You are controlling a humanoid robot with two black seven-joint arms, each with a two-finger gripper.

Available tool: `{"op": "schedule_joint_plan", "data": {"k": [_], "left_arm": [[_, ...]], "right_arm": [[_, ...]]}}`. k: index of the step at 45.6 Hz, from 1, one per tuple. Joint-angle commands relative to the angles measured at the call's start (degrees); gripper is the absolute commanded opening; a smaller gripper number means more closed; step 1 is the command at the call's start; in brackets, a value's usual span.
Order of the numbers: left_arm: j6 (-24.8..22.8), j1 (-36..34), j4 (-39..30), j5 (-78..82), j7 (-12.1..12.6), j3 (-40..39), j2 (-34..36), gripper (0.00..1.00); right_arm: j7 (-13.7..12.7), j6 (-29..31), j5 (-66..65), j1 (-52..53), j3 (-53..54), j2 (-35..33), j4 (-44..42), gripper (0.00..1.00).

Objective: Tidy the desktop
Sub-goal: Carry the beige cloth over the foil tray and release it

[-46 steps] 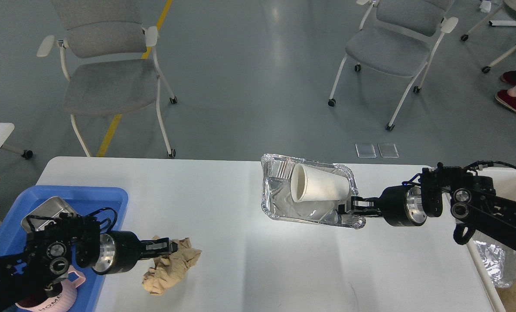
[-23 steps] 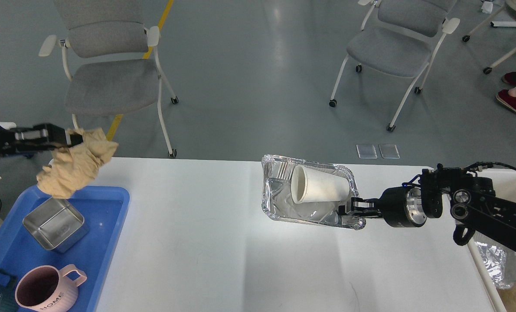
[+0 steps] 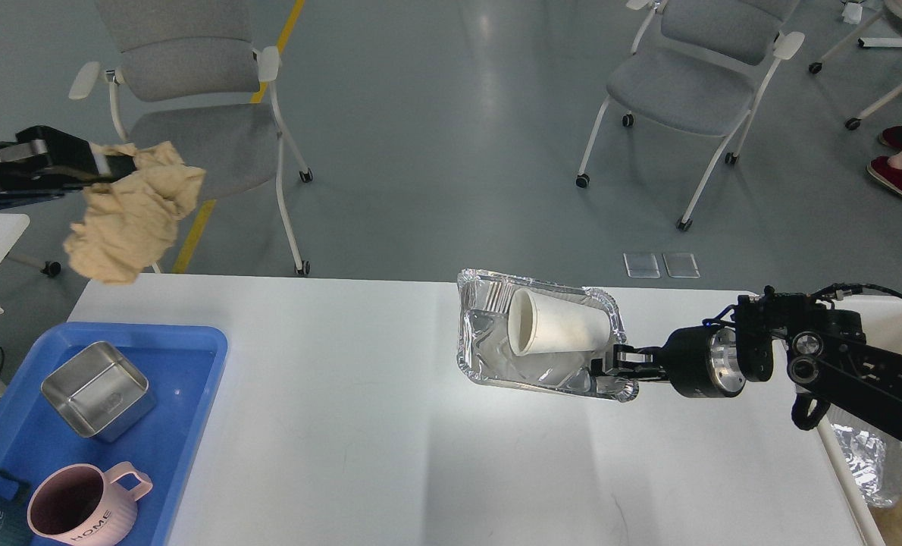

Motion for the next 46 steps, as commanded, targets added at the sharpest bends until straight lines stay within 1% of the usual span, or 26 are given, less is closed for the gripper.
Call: {"op": "schedule_joint_plan", "data": {"k": [1,6,9,15,18,22,25,28,32,33,35,36,38,39,40,43,46], "left_arm": [[1.11,-7.35,2.7,9.48,0.34,7.97,-13.59,0.0],[1.99,-15.18,8.32,14.32,0.43,14.39,-27.12,0.0],[2.78,-18.61,11.49,17.48,0.34,16.94,-34.33,0.0],[3.04,-21.87,17.03,22.67,0.43,18.71,-46.2,0.0],[3.04,-22.31,19.4,25.3,0.43,18.79,-52.09,0.0],[3.04,-21.61,22.74,29.08,0.43,19.67,-57.99,0.0],[3.66,-20.47,23.54,31.37,0.43,20.2,-61.15,0.0],[4.8,-18.01,23.54,32.43,0.43,20.29,-63.0,0.0],[5.68,-15.72,23.37,33.83,0.52,20.38,-63.71,0.01],[5.94,-15.37,23.45,34.27,0.52,20.29,-63.71,0.04],[6.55,-14.58,23.37,35.24,0.52,20.2,-63.54,0.16],[7.17,-14.14,23.36,35.51,0.6,20.2,-63.36,0.25],[8.66,-13.52,23.36,35.77,0.6,20.2,-63.01,0.48],[9.45,-13.26,23.36,35.77,0.6,20.29,-62.92,0.57],[10.07,-13.08,23.36,35.77,0.6,20.29,-62.83,0.63],[10.6,-12.65,23.45,35.68,0.6,20.29,-62.66,0.75],[10.95,-11.59,23.45,35.77,0.6,20.29,-62.66,0.83]], "right_arm": [[0.0,-0.07,0.07,0.07,0.55,0.17,0.19,0.0],[0.0,-0.07,0.07,0.07,0.64,0.17,0.28,0.0],[0.0,-0.07,0.07,0.07,0.64,0.17,0.28,0.0],[0.0,-0.07,0.07,-0.01,0.64,0.26,0.28,0.0],[0.0,-0.07,0.07,-0.01,0.64,0.26,0.28,0.0],[0.0,-0.07,-0.02,-0.01,0.73,0.26,0.28,0.0],[0.09,-0.07,0.07,-0.01,0.9,0.26,0.28,0.0],[0.09,-0.07,0.07,-0.01,1.17,0.09,0.28,0.0],[0.09,-0.07,0.07,-0.01,1.17,0.09,0.19,0.0],[0.09,-0.07,0.07,-0.01,1.17,0.17,0.19,0.0],[0.09,-0.07,0.07,-0.01,1.17,0.17,0.1,0.0],[0.09,-0.07,0.07,-0.01,1.17,0.17,0.1,0.0],[0.09,-0.07,-0.02,-0.1,1.17,0.26,0.01,0.0],[0.09,-0.07,0.07,-0.1,1.17,0.26,0.01,0.0],[0.09,-0.07,-0.02,-0.1,1.17,0.26,0.01,0.0],[0.09,-0.07,-0.02,-0.1,1.17,0.35,-0.07,0.0],[0.09,-0.07,-0.02,-0.01,1.17,0.61,-0.07,0.0]]}}
